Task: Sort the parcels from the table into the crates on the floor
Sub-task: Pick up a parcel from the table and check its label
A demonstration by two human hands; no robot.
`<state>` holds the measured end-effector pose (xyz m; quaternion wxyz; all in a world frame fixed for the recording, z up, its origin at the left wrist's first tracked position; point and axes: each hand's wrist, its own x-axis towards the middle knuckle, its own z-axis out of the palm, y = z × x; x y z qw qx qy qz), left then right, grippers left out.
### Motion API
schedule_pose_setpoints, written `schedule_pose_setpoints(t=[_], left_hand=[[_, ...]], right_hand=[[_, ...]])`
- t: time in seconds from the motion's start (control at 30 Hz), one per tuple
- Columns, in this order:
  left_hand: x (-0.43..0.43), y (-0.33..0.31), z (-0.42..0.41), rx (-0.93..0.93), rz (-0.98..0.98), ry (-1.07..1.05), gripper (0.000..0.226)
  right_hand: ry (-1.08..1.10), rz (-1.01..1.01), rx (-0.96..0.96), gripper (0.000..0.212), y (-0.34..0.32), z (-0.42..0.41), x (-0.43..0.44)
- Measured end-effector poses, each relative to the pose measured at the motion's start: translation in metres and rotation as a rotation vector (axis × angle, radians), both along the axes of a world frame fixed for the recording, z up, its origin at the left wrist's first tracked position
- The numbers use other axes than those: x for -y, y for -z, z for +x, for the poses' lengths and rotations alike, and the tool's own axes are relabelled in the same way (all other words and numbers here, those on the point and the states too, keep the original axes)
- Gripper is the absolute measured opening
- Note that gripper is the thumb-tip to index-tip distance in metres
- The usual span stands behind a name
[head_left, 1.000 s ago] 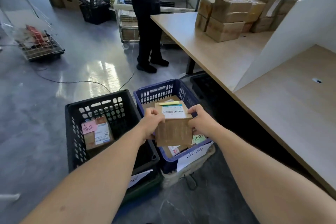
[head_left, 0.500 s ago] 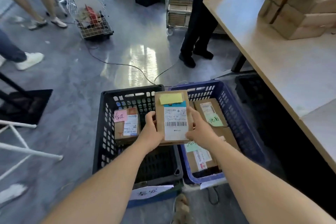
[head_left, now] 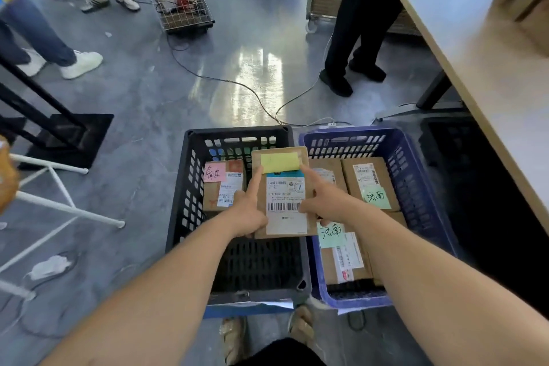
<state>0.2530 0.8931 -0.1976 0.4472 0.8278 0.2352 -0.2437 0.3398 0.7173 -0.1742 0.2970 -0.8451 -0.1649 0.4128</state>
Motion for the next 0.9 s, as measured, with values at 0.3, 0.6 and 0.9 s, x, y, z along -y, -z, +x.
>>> schedule_pose_setpoints(t=[0.3,0.6,0.9], left_hand=[[-0.015,0.004,0.004,0.034,-0.078,-0.036,0.077],[-0.035,0.049,0.007,0.0,-0.073,0.019,0.091],[-0.082,0.165,0.042,0.001,0.052,0.091,0.094]], right_hand=[[0.058,0.012,-0.009,0.059,0.003,0.001,-0.012],[-0.162,-0.207,0.148,0.091,0.047,-0.001,-0.045],[-0.173,-0.273,0.185,0.084,0.161,0.026,-0.1]])
